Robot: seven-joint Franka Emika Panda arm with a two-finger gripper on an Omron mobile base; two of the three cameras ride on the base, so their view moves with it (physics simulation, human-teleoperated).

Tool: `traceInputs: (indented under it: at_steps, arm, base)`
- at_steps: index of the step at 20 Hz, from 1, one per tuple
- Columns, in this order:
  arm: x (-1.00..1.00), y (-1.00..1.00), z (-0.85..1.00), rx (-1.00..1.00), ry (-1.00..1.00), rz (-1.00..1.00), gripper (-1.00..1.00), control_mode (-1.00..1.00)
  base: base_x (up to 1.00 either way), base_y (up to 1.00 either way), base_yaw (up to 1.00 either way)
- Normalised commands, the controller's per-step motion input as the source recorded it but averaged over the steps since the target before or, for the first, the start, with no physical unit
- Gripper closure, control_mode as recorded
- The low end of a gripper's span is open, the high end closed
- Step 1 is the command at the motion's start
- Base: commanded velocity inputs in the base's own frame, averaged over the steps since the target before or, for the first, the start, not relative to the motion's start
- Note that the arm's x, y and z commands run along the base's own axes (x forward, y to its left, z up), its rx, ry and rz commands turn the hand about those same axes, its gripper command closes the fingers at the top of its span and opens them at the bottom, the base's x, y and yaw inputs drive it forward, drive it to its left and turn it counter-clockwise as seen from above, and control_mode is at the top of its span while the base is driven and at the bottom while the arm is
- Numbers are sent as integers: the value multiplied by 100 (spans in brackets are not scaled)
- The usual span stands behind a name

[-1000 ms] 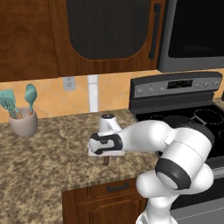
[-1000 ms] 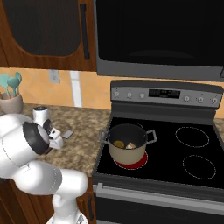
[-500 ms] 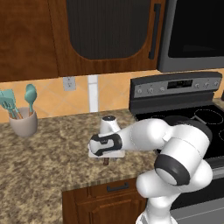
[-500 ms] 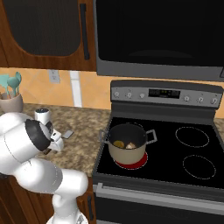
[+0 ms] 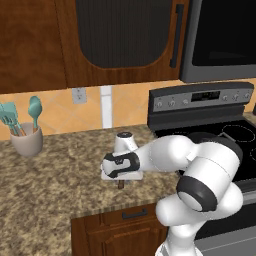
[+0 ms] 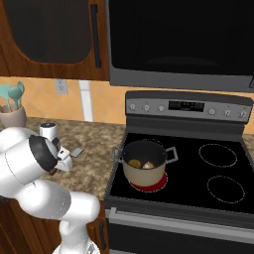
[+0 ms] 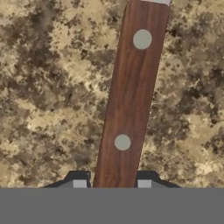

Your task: Put the avocado and mushroom in the pot. Retrieve the spatula and lightly stir the vegetables in the pot.

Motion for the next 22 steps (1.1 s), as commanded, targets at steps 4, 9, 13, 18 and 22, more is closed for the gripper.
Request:
traceInputs:
  at_steps: [4,9,13,18,22]
  arm:
    - [0,0,0,0,0,0,100,-100]
    - [-9,2,0,3,-11,0,100,-100]
    - [0,1,-26,0,-16,0,100,-100]
    - [0,0,-28,0,-15,0,100,-100]
    - [0,0,-36,0,-11,0,100,-100]
  base:
    - [0,0,0]
    - [0,0,0]
    - [0,0,0]
    - [0,0,0]
    - [0,0,0]
